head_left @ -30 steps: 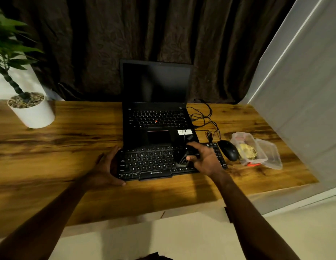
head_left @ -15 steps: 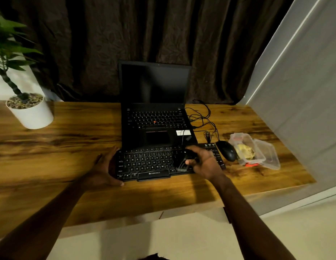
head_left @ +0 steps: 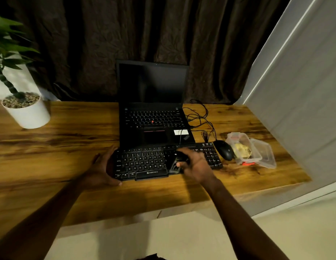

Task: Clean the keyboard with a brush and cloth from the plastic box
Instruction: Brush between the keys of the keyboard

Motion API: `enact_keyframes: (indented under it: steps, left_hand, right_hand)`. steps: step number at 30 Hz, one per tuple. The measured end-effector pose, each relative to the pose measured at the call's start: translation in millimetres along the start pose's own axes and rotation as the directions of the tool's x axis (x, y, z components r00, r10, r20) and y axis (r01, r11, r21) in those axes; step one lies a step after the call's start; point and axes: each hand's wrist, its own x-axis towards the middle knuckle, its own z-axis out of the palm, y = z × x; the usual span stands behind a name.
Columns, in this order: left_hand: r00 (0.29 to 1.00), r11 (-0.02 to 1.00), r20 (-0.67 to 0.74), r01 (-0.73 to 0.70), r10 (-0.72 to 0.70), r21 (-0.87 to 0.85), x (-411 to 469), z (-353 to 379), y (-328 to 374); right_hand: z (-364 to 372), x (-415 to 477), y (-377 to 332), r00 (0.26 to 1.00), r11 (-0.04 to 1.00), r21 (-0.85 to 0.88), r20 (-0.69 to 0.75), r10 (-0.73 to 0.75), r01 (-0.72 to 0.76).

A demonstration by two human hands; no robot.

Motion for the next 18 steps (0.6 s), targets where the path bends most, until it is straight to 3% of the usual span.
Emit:
enact_keyframes:
  steps: [3,11,18]
  left_hand:
    - [1.0,1.0,0.005,0.005,-0.005,-0.006,-2,-1,5]
    - [0.998,0.999,0.031,0.048,-0.048,0.008,2,0,-7]
    - [0.992,0.993,0.038,0.12,-0.119,-0.013,6,3,-12]
  right_hand:
    - [8,1,-10,0.997,0.995,0.061,0.022,-0.078,0.076]
    - [-23,-6,9,0.997,1.0,-0.019,-0.076,-0.012,0.011]
    - [19,1,-34,0.997,0.998,0.01,0.049,-0.058,0.058]
